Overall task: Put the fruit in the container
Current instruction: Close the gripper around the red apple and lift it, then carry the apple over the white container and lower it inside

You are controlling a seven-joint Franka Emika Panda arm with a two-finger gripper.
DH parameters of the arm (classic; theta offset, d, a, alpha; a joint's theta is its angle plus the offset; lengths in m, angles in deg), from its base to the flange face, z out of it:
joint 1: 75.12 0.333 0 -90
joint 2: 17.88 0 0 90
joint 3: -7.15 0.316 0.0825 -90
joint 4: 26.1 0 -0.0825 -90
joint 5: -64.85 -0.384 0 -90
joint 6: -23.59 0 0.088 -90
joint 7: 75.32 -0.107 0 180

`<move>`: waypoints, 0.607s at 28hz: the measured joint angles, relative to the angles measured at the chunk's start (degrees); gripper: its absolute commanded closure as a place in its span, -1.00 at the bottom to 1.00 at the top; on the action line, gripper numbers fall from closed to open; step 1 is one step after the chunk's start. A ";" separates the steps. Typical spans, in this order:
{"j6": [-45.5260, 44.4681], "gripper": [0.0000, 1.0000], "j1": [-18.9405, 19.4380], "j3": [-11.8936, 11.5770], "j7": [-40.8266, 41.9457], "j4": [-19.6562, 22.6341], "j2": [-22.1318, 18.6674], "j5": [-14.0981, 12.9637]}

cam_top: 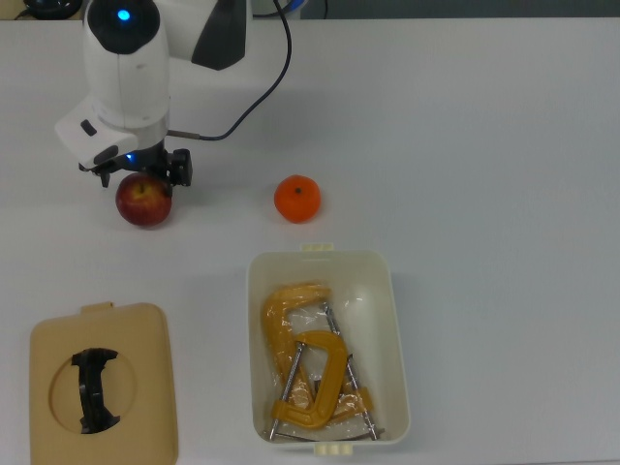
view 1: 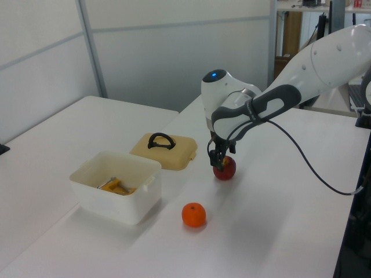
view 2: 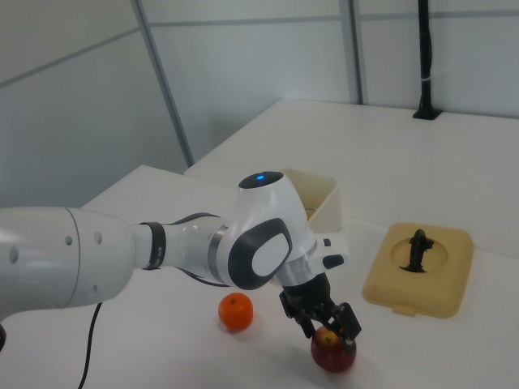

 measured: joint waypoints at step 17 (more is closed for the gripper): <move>0.41 1.00 1.06 0.16 -5.38 -0.35 2.02 2.42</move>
